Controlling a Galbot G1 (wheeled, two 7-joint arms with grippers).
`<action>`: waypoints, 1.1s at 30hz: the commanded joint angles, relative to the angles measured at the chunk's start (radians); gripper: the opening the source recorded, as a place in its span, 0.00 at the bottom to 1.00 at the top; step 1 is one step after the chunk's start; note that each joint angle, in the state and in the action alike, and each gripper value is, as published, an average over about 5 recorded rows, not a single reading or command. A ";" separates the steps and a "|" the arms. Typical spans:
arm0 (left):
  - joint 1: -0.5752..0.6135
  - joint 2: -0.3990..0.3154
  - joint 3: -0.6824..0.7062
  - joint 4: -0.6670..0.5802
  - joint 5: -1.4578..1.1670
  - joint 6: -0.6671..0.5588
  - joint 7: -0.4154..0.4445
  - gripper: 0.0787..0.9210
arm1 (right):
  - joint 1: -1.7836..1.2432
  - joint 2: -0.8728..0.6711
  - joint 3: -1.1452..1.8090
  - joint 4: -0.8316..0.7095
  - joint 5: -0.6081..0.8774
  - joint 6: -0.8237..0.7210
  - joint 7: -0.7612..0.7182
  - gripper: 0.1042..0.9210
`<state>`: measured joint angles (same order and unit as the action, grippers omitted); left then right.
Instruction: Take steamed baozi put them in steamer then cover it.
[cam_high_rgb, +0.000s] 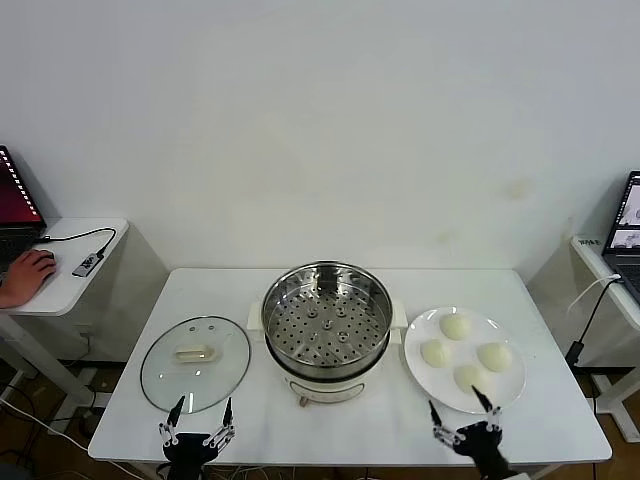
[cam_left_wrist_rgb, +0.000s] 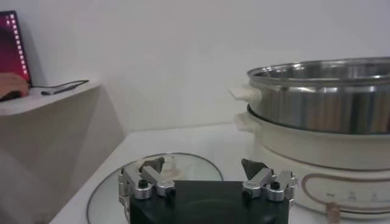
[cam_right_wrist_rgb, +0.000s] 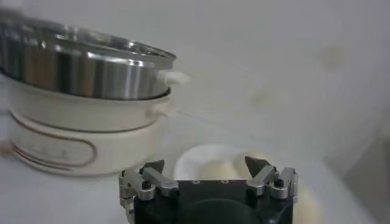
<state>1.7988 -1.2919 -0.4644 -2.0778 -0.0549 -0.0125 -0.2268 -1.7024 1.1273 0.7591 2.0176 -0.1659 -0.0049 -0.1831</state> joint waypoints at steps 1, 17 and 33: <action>-0.034 0.011 -0.010 0.033 0.094 0.028 0.019 0.88 | 0.103 -0.227 0.106 -0.031 -0.162 -0.081 -0.125 0.88; -0.068 0.019 -0.033 0.060 0.117 0.015 0.003 0.88 | 0.695 -0.703 -0.332 -0.385 -0.090 -0.243 -0.636 0.88; -0.068 0.013 -0.074 0.063 0.118 0.016 -0.010 0.88 | 1.484 -0.542 -1.137 -0.824 -0.107 -0.099 -0.884 0.88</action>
<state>1.7316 -1.2786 -0.5274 -2.0184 0.0571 0.0030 -0.2346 -0.5693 0.5648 -0.0351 1.3851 -0.2624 -0.1372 -0.9314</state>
